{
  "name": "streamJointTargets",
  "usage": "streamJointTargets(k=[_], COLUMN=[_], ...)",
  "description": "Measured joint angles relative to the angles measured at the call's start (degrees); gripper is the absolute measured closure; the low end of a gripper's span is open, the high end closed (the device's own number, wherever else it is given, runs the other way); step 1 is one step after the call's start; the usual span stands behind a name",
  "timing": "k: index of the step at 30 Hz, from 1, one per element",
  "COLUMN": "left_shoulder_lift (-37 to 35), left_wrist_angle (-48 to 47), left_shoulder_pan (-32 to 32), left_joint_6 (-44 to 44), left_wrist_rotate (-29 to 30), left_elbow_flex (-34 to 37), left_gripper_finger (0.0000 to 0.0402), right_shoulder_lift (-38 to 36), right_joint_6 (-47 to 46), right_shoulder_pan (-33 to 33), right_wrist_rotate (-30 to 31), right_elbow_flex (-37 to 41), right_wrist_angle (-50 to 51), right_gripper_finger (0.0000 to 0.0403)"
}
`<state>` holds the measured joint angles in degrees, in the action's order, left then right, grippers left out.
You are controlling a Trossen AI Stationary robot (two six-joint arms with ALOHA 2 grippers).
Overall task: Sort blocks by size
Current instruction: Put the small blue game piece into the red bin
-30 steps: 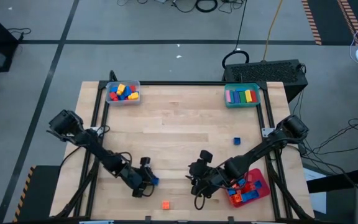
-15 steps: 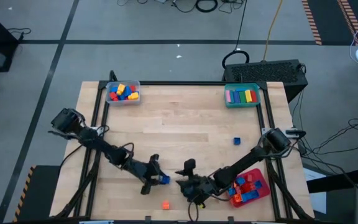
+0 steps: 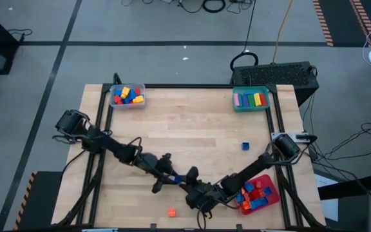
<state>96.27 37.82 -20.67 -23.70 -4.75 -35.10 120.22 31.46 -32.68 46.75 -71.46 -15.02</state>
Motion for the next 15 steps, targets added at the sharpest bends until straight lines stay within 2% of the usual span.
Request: streamJointTargets(k=[5, 8, 12, 15], left_shoulder_lift=[0.00, 0.00, 0.00, 0.00], left_wrist_angle=[-0.02, 0.25, 0.22, 0.43], left_shoulder_pan=[0.16, 0.12, 0.10, 0.07], left_joint_6=[-0.02, 0.02, -0.23, -0.38], left_wrist_rotate=[-3.43, -4.04, -4.36, -4.42], left_elbow_flex=[-1.31, -1.54, -1.54, -1.54], left_gripper_finger=[0.0253, 0.0253, 0.0253, 0.0244], right_shoulder_lift=[0.00, -0.02, -0.02, -0.02], right_joint_6=[2.88, 3.75, 4.14, 3.67], right_shoulder_pan=[0.30, 0.36, 0.20, -0.09], right_wrist_rotate=[-0.22, 0.01, 0.02, 0.18], right_elbow_flex=[-0.04, -0.07, -0.07, -0.07], right_wrist_angle=[-1.24, -2.42, -3.43, -3.44], right_gripper_finger=[0.0219, 0.0254, 0.0323, 0.0331])
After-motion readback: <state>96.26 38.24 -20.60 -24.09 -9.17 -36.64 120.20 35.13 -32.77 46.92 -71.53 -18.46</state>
